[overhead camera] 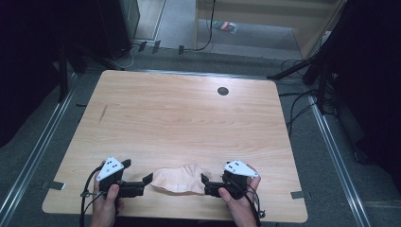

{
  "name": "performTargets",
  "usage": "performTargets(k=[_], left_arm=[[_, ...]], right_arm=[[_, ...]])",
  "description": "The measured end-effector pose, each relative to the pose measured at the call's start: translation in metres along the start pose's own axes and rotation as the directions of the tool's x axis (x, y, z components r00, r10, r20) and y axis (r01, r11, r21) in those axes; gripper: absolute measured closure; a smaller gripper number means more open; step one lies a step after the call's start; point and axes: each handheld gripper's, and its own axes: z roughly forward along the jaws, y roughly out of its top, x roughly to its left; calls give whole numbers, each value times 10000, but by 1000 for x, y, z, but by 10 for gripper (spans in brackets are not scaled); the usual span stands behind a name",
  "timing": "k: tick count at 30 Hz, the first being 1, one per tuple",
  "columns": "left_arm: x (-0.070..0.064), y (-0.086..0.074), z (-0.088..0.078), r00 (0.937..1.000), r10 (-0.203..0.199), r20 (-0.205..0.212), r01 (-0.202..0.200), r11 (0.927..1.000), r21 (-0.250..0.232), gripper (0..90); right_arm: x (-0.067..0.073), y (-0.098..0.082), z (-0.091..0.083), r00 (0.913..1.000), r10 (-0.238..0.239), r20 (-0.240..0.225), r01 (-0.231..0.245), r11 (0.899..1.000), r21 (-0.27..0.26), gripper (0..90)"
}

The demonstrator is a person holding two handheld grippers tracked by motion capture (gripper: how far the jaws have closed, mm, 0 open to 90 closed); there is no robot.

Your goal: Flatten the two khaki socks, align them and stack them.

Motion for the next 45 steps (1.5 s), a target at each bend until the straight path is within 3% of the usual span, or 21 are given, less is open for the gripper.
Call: performTargets(k=[10,22,35,45], left_arm=[[18,1,-8,9988,-123,-484,118,9999,-110,0],[52,-3,-26,9934,-222,-1122,185,9992,-341,0],[88,-14,-42,9815,-378,-1878,349,9992,-186,0],[114,-23,-56,9681,-469,-2463,438,9989,-182,0]], right_arm=[[-11,0,-5,9995,81,307,-79,9999,-77,0],[-31,-3,-13,9971,211,730,-204,9997,-112,0],[-69,-8,-26,9877,670,1409,-644,9977,-228,0],[-102,-19,-38,9715,1022,2139,-1028,9947,-81,0]])
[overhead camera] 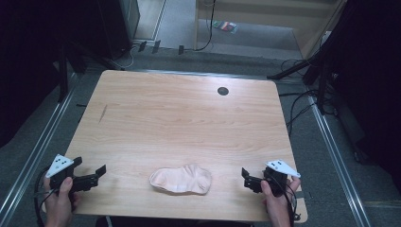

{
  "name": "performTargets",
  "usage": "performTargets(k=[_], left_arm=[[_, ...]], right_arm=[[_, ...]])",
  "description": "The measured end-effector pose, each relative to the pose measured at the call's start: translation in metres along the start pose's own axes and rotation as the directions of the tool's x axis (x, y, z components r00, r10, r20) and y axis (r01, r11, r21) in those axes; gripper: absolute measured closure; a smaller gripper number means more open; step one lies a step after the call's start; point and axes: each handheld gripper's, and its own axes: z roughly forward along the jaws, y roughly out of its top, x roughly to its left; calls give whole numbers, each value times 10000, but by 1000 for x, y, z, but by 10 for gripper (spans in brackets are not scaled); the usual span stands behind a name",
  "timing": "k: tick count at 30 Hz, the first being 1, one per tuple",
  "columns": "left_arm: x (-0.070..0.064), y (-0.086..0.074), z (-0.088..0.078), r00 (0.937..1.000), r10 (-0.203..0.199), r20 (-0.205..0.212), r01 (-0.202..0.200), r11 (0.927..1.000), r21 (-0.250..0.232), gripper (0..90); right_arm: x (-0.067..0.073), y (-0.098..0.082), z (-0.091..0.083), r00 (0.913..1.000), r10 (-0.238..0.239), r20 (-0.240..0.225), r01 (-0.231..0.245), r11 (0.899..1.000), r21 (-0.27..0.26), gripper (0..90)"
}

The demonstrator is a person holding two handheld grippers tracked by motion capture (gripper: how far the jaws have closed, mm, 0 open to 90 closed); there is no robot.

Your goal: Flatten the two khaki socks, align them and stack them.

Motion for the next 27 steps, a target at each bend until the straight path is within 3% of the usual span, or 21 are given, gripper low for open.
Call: performTargets(k=[4,8,10,12,16,19,20,22,27], left_arm=[[8,-1,-2,9998,-28,-187,28,10000,7,0],[18,-3,-7,9995,-163,-283,162,9999,-39,0],[20,-4,-7,9994,-154,-318,153,9999,-49,0],[24,-6,-9,9994,-31,-347,32,10000,32,0],[28,-6,-10,9990,-112,-429,112,9999,-4,0],[29,-6,-11,9989,-89,-465,89,10000,5,0],[31,-7,-11,9986,-390,-347,387,9992,-91,0],[32,-8,-10,9982,-554,-236,551,9984,-116,0],[31,-7,-6,9985,-491,-226,492,9988,30,0]], right_arm=[[-10,-4,-4,9999,55,141,-56,10000,44,0],[-31,-11,-10,9984,306,466,-312,9995,112,0],[-36,-13,-12,9980,358,513,-365,9993,114,0],[-50,-17,-15,9970,461,629,-470,9988,121,0],[-64,-22,-22,9956,770,534,-763,9970,-141,0],[-69,-23,-25,9938,993,498,-981,9948,-264,0],[-71,-24,-26,9927,1164,328,-1151,9926,-390,0],[-70,-25,-26,9923,1191,331,-1176,9921,-441,0],[-69,-26,-26,9916,1216,438,-1190,9912,-584,0]])
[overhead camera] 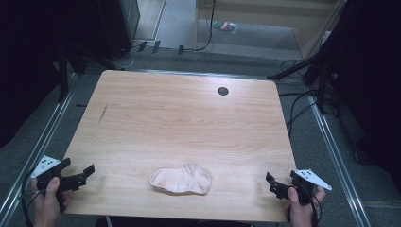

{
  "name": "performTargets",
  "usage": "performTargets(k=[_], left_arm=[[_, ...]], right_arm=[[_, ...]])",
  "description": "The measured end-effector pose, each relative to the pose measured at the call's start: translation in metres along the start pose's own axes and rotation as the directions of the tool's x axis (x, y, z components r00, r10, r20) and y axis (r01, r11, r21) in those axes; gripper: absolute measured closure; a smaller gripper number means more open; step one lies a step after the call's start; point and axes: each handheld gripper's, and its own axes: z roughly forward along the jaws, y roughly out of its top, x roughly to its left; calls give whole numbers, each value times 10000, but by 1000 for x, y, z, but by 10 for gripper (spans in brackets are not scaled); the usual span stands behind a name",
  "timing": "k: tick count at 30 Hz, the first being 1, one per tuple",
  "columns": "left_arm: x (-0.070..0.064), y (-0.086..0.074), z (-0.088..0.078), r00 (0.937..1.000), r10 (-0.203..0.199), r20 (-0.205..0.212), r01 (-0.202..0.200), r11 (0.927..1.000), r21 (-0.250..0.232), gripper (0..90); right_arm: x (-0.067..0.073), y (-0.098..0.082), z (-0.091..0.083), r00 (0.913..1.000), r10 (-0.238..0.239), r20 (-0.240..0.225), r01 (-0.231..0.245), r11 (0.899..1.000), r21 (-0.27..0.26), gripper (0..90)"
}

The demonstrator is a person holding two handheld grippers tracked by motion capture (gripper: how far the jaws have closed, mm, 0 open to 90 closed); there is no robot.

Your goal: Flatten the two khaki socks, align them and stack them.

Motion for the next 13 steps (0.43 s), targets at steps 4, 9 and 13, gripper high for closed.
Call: performTargets(k=[4,9,13], left_arm=[[-1,0,2,9998,189,-22,-189,9997,149,0],[-1,0,2,9999,121,-8,-120,9998,181,0],[-1,0,3,9999,152,-30,-151,9996,239,0]], right_arm=[[-1,0,1,10000,73,3,-73,10000,25,0],[0,0,2,10000,32,26,-33,9999,107,0],[-1,0,3,10000,52,0,-52,9999,109,0]])
